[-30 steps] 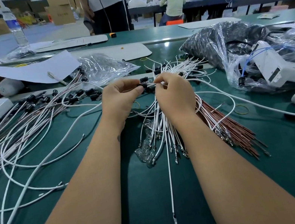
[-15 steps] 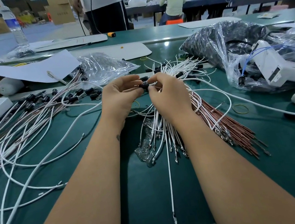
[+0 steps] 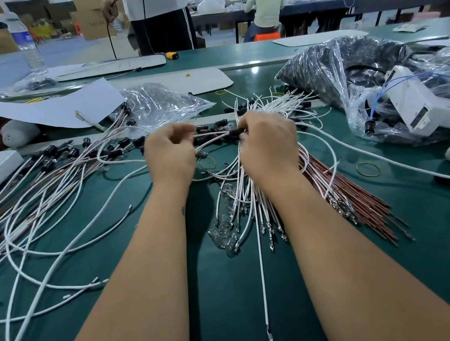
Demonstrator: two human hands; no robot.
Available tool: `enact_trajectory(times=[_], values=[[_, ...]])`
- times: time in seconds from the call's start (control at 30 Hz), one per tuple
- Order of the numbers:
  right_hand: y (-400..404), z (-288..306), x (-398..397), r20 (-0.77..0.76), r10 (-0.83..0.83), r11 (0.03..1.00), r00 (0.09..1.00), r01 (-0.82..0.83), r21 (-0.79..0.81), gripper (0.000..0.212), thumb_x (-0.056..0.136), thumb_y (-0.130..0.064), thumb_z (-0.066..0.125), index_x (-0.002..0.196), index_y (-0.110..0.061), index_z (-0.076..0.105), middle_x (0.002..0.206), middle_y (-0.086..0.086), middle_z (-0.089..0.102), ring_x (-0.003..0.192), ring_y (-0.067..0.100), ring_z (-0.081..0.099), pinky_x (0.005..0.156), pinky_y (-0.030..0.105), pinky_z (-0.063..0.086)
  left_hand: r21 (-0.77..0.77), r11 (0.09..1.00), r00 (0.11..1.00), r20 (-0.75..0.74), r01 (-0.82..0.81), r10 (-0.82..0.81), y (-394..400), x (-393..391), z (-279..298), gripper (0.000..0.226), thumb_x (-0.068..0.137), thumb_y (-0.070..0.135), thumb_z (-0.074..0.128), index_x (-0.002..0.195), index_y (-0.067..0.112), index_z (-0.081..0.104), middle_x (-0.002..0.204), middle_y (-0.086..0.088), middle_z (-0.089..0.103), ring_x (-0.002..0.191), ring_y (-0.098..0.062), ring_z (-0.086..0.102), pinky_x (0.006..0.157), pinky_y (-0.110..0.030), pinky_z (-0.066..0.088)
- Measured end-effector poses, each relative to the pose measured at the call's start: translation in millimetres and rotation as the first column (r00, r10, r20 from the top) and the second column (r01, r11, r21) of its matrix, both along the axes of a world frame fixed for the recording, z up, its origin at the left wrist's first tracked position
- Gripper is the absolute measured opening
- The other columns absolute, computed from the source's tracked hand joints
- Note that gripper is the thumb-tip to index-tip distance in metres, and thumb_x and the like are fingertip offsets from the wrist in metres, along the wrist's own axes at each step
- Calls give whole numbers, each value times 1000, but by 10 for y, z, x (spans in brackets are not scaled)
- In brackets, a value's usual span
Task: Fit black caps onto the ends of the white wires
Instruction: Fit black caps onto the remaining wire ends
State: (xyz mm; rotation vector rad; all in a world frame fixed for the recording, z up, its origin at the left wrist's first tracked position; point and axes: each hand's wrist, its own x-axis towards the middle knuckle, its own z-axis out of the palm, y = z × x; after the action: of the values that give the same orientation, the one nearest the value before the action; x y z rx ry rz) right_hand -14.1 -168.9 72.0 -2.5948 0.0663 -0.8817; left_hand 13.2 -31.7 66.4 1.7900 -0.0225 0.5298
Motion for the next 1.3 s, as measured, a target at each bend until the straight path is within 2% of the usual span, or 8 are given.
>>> enact_trajectory(times=[0.17,0.3,0.43,0.6,0.73,0.93,1.1,1.3], values=[[-83,42,-23,100,-142,990,985,143,4,21,87,-2,56,103,-15,60,99,1,64,100,23,53,87,33,30,118,900,904,137,-420,404,242,34,49,33,86,-5,45,96,14,70,107,-7,66,106,-25,56,86,-28,42],[-9,36,-18,38,24,999,999,-25,30,19,90,-1,55,105,-13,60,95,2,65,92,21,57,84,32,43,542,756,898,417,-368,139,-23,-76,76,41,83,-6,49,113,16,68,129,-6,59,127,-30,38,106,-36,26],[77,37,-38,95,123,992,988,-123,-10,17,90,-1,54,102,-10,60,96,6,65,88,24,57,76,32,40,692,704,911,378,-162,-162,-199,-90,41,35,91,1,46,115,14,68,118,-8,67,114,-31,52,100,-40,36],[-1,49,-46,39,-3,1000,999,3,-4,20,86,1,54,102,-11,57,94,5,65,83,25,58,66,32,34,650,678,925,358,-344,127,-31,-39,17,41,87,-5,46,114,15,69,92,-5,71,86,-23,54,76,-32,32],[-82,50,-50,7,-69,995,998,68,74,18,88,2,52,101,-10,55,95,4,64,78,24,56,58,30,31,579,701,907,213,-416,363,175,-33,-15,40,85,-3,46,113,15,68,101,-7,68,104,-28,51,88,-38,32],[63,37,-45,-23,134,989,991,-132,65,15,92,-4,52,102,-14,56,88,1,63,76,21,56,63,33,43,649,737,940,337,-189,-56,-137,-79,22,35,86,-2,45,110,8,69,104,-12,69,99,-29,55,87,-36,38],[16,25,-37,-25,50,998,998,-49,38,17,88,-2,53,97,-16,55,78,-2,60,68,23,47,73,30,24,641,746,975,216,-183,54,-27,2,-26,38,82,-7,46,107,8,70,101,-12,69,99,-33,56,85,-39,45],[53,25,-52,-39,147,983,988,-142,121,17,91,-2,53,103,-13,57,90,-1,64,81,22,54,69,34,39,494,870,976,189,2,-109,-67,-63,26,26,88,-1,50,102,5,71,95,-10,70,81,-23,59,75,-30,48]])
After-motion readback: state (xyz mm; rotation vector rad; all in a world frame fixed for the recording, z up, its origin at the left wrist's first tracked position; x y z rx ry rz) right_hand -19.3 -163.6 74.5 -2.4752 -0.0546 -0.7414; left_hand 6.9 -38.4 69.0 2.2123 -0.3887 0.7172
